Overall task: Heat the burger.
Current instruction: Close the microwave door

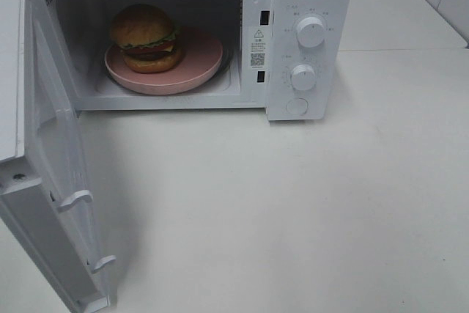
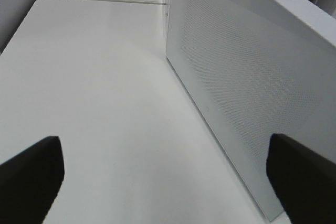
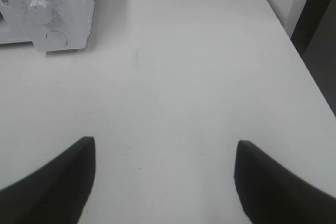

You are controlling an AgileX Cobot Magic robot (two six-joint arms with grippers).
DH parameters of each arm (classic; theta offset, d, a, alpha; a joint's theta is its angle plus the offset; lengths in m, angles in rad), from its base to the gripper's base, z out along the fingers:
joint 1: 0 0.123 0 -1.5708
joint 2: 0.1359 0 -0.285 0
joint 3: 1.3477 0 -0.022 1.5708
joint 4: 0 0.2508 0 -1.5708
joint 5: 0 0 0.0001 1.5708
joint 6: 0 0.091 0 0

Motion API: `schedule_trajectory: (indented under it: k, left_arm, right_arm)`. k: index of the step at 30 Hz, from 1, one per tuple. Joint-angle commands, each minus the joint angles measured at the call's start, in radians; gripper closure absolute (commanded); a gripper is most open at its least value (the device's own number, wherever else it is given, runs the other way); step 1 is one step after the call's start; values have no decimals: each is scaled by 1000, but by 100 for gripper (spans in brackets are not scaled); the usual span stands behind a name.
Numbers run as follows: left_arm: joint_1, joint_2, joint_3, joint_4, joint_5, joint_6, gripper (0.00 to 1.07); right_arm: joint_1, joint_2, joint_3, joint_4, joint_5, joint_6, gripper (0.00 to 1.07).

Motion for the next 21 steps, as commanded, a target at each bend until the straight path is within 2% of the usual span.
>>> schedule_trajectory:
  k: [1,3,21]
  left_arm:
    - [2,-20,2,-5,-3,0,9]
    - [2,-20,2,-5,-3,0,9]
    - [2,-20,2,-5,-3,0,9]
  right_arm:
    - [-3,-37,6,-3,-1,-8,36]
    - [-3,-77,6,-3,-1,-10,36]
    - [-3,-76,7,-1,-1,-18,38]
